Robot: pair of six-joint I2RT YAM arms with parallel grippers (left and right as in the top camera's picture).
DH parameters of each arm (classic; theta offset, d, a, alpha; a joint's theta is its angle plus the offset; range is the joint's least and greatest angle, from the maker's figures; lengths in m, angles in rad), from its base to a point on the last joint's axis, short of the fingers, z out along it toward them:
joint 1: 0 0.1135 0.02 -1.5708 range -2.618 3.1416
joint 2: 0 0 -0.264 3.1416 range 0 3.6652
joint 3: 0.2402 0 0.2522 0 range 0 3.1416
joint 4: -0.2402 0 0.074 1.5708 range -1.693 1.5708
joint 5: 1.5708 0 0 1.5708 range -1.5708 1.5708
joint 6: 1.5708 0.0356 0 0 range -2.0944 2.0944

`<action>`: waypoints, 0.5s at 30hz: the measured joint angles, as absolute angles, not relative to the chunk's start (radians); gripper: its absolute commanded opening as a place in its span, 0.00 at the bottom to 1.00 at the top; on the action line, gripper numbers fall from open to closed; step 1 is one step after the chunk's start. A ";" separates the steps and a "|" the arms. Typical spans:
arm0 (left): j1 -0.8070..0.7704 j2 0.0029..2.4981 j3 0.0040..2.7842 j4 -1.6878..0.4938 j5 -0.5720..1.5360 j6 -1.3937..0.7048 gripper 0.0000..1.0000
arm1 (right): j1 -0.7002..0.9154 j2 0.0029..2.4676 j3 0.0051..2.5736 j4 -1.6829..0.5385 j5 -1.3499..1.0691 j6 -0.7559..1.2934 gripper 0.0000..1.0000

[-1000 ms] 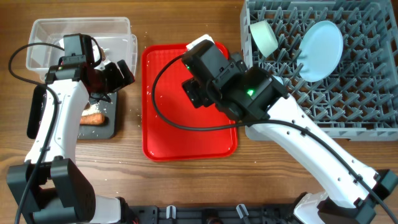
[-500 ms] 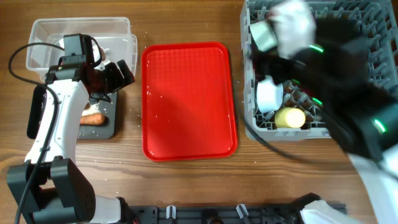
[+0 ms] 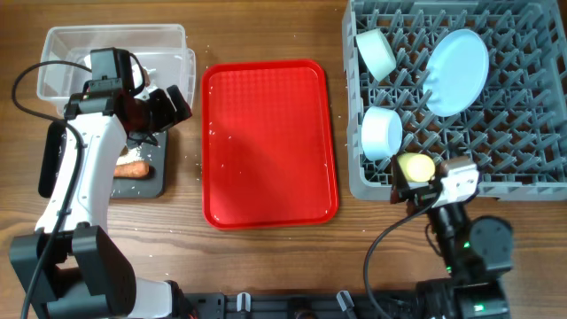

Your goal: Sort waste into correct bins and load items into the dishwasher rack

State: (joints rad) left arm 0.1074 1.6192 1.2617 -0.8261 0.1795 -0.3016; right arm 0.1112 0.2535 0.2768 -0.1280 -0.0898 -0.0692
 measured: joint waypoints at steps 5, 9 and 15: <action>0.107 1.619 1.262 -0.826 0.180 -0.302 1.00 | 0.110 0.075 0.076 -0.070 -0.097 -0.023 1.00; 0.107 1.619 1.262 -0.826 0.180 -0.302 1.00 | 0.105 0.021 0.035 -0.054 -0.097 -0.023 1.00; 0.107 1.619 1.262 -0.826 0.180 -0.302 1.00 | 0.105 0.019 0.024 -0.001 -0.097 -0.023 1.00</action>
